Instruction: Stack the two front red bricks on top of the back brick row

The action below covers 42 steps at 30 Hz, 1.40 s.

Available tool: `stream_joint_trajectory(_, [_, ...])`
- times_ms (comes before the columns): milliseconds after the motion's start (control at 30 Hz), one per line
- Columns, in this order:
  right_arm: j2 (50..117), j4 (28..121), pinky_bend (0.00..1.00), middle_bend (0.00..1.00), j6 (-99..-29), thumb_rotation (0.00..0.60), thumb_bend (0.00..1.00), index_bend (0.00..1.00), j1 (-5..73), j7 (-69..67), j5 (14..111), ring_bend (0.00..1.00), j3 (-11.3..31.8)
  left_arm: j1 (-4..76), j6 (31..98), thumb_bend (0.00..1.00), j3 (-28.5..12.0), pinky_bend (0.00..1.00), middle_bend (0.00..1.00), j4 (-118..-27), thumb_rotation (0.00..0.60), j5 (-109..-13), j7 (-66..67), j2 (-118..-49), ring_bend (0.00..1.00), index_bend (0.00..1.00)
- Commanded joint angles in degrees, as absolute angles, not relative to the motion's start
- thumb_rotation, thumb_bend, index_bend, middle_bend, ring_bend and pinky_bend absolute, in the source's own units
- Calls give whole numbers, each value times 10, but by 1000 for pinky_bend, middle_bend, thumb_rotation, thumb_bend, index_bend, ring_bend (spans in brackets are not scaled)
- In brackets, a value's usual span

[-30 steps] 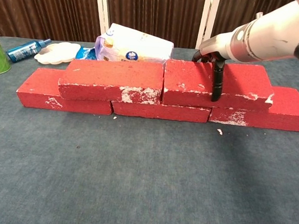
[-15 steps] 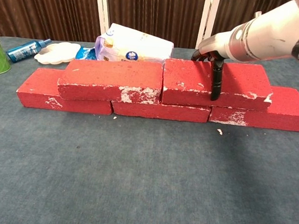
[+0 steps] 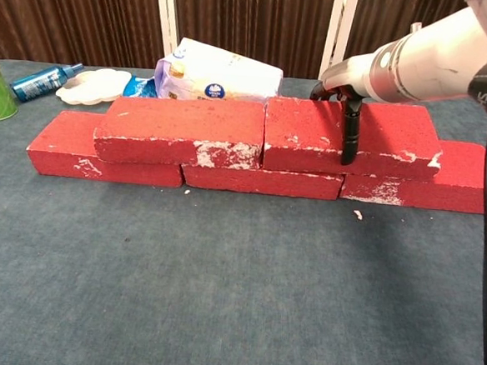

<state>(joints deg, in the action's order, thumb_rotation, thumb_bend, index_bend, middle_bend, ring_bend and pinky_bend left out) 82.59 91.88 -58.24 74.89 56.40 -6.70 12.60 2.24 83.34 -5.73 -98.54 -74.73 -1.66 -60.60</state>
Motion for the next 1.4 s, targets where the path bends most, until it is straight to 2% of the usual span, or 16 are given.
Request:
stream_joint_trajectory(33, [826, 919, 0, 133, -584, 600, 0, 219, 749, 566, -69, 27, 127, 22, 833, 201, -57, 4, 0, -986, 600, -747, -17, -606, 0, 0])
stream_joint_trajectory(1167, [830, 921, 0, 75, -585, 600, 0, 156, 745, 573, -69, 0, 140, 22, 831, 202, -58, 4, 0, -987, 600, -745, -17, -604, 0, 0])
stream_joint_trajectory(1400, [797, 969, 0, 71, -583, 600, 0, 155, 734, 554, -52, 0, 151, 23, 829, 201, -58, 4, 0, -986, 600, -741, -13, -604, 0, 0])
